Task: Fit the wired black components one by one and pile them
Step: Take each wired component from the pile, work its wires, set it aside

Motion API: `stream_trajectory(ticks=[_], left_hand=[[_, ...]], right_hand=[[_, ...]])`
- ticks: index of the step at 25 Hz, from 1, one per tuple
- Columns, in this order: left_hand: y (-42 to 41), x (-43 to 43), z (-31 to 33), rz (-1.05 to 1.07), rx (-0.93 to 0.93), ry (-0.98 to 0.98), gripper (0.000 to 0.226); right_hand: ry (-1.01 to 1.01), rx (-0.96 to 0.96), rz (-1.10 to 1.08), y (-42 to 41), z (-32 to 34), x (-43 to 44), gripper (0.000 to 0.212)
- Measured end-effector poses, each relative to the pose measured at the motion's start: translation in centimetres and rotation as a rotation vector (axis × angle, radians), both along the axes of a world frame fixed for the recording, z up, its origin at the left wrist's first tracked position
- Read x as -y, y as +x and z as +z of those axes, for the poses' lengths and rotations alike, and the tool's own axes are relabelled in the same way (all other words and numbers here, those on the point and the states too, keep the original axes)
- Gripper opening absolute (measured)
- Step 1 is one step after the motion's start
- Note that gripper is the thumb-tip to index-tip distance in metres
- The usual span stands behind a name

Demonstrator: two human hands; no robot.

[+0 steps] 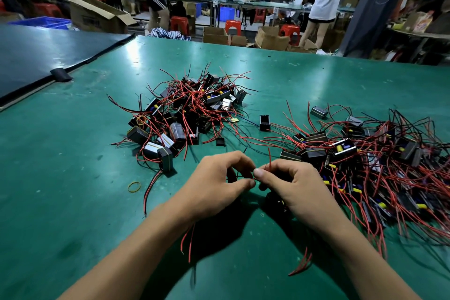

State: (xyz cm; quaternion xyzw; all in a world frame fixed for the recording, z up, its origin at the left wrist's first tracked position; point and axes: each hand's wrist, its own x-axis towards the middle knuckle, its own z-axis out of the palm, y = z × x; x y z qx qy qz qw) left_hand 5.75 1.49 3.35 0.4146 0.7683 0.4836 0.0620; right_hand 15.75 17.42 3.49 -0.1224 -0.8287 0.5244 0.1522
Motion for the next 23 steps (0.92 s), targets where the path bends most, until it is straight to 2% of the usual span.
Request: stream_trajectory(ticks=[6, 11, 23], left_hand=[[-0.44, -0.07, -0.35, 0.078, 0.127, 0.021, 0.009], [-0.6, -0.05, -0.38, 0.125, 0.155, 0.019, 0.014], [-0.71, -0.06, -0.18, 0.109, 0.34, 0.131, 0.01]], right_hand=[[-0.088, 0.003, 0.014, -0.11, -0.06, -0.34, 0.014], [0.016, 0.032, 0.074, 0.18, 0.17, -0.42, 0.013], [0.075, 0.004, 0.024, 0.21, 0.38, -0.03, 0.013]])
